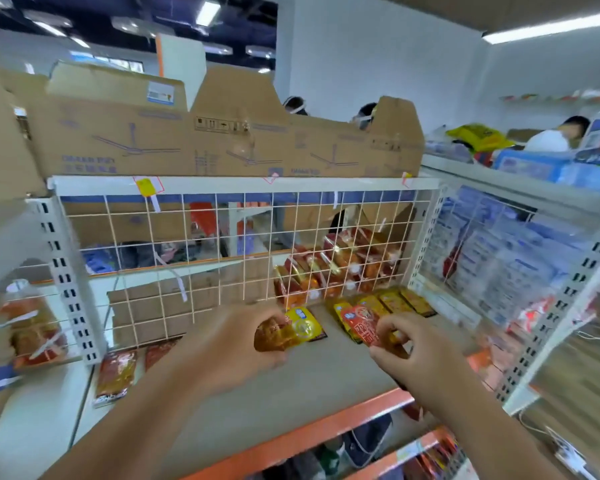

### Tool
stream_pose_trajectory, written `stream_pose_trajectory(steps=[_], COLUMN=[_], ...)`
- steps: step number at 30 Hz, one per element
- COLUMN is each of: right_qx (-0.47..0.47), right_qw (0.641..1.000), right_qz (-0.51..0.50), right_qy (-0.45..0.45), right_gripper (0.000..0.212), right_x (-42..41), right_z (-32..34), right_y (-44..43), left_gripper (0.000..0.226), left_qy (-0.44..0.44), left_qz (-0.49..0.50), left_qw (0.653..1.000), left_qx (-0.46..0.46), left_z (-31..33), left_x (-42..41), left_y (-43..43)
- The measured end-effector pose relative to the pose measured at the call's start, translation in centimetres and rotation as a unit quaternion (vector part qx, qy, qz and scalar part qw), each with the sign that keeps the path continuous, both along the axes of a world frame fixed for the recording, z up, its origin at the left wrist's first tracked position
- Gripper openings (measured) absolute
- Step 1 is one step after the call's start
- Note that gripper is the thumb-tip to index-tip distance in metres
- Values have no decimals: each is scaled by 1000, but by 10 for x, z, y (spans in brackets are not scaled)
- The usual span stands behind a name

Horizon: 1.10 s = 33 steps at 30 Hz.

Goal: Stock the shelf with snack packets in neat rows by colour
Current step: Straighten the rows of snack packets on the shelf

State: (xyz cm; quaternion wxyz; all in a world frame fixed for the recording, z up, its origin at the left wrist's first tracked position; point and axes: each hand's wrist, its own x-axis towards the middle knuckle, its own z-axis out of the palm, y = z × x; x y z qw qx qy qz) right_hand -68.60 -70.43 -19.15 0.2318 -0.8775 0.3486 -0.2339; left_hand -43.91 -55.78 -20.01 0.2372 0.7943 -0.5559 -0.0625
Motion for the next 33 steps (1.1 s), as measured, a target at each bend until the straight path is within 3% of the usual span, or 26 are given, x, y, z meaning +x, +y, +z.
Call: stream_pose_trajectory(steps=[13,24,27,33], right_qx=[17,6,7,38], right_qw=[999,985,978,970], right_qz=[34,159,202,233], right_qy=[5,65,61,62], right_gripper=[12,15,21,12], right_x=[94,232,261,294], right_z=[-55,-110,-123,-143], right_y=[-45,-4,13,41], left_gripper=[53,51,53,37], left_qy=[25,49,61,115], left_qz=[63,163,218,346], left_qw=[997,985,974,930], left_qx=[-35,-3,22,37], left_z=[-64,-131,-151,-184], left_x=[70,133,134,126], left_y=[-19,59,82,94])
